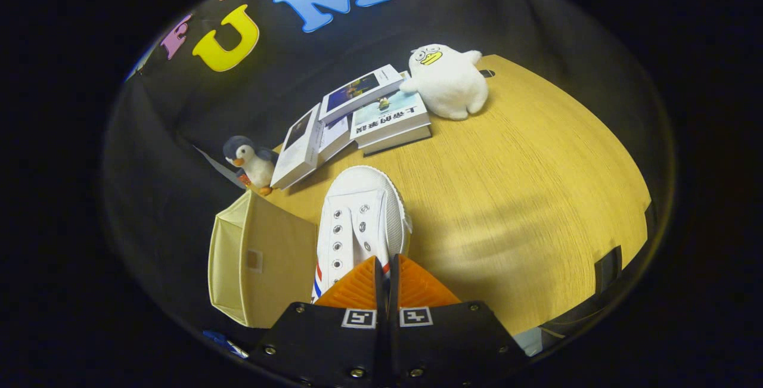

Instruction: Open the storage box then place both shoes into the box .Put the left shoe in first, then the right shoe, with the right side of both shoes facing outward in a uniform manner.

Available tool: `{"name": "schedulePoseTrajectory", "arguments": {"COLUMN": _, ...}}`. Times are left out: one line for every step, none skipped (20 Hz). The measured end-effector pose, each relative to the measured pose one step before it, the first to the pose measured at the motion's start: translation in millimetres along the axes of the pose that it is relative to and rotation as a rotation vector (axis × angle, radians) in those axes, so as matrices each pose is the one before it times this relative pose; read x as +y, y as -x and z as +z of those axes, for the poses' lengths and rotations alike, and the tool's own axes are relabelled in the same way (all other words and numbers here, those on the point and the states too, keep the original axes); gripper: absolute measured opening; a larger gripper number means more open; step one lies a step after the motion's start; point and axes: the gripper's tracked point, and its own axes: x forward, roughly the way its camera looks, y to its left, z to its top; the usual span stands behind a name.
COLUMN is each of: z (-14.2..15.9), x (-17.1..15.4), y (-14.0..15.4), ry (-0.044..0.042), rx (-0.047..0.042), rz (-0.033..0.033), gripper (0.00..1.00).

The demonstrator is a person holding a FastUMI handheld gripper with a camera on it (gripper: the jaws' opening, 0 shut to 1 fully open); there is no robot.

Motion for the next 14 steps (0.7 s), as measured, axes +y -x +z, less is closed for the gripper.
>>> {"name": "schedulePoseTrajectory", "arguments": {"z": 2.16, "x": 12.22, "y": 2.85, "ry": 0.00503, "rx": -0.00690, "rz": 0.01276, "gripper": 0.00}}
{"name": "schedulePoseTrajectory", "arguments": {"z": 1.91, "x": 11.56, "y": 1.47, "ry": 0.00791, "rx": -0.00601, "rz": 0.00802, "gripper": 0.00}}
{"name": "schedulePoseTrajectory", "arguments": {"z": 1.40, "x": 10.03, "y": 1.11, "ry": 0.00974, "rx": -0.00206, "rz": 0.00471, "gripper": 0.00}}
{"name": "schedulePoseTrajectory", "arguments": {"z": 1.34, "x": 11.02, "y": 0.36, "ry": 0.00973, "rx": -0.00455, "rz": 0.00533, "gripper": 0.00}}
{"name": "schedulePoseTrajectory", "arguments": {"z": 0.74, "x": 12.85, "y": 0.27, "ry": 0.00917, "rx": -0.00069, "rz": 0.00814, "gripper": 0.00}}
{"name": "schedulePoseTrajectory", "arguments": {"z": 0.57, "x": 11.68, "y": -0.45, "ry": 0.00592, "rx": -0.00406, "rz": 0.00910, "gripper": 0.00}}
{"name": "schedulePoseTrajectory", "arguments": {"z": -0.48, "x": 10.32, "y": -0.68, "ry": 0.00313, "rx": 0.00077, "rz": 0.00912, "gripper": 0.00}}
{"name": "schedulePoseTrajectory", "arguments": {"z": -0.14, "x": 12.12, "y": -1.64, "ry": -0.00135, "rx": -0.00357, "rz": 0.00990, "gripper": 0.00}}
{"name": "schedulePoseTrajectory", "arguments": {"z": -1.92, "x": 13.29, "y": -1.52, "ry": 0.00134, "rx": 0.00351, "rz": 0.01362, "gripper": 0.00}}
{"name": "schedulePoseTrajectory", "arguments": {"z": -1.93, "x": 11.57, "y": -2.44, "ry": 0.00145, "rx": 0.00497, "rz": 0.01250, "gripper": 0.00}}
{"name": "schedulePoseTrajectory", "arguments": {"z": -0.97, "x": 11.36, "y": -2.45, "ry": 0.00155, "rx": -0.00189, "rz": 0.00979, "gripper": 0.00}}
{"name": "schedulePoseTrajectory", "arguments": {"z": -2.25, "x": 10.36, "y": -2.90, "ry": 0.00608, "rx": 0.00541, "rz": 0.00827, "gripper": 0.00}}
{"name": "schedulePoseTrajectory", "arguments": {"z": -1.30, "x": 9.74, "y": -3.40, "ry": 0.00630, "rx": 0.00300, "rz": 0.00619, "gripper": 0.00}}
{"name": "schedulePoseTrajectory", "arguments": {"z": -1.77, "x": 9.79, "y": -3.62, "ry": 0.00414, "rx": -0.00111, "rz": 0.00302, "gripper": 0.00}}
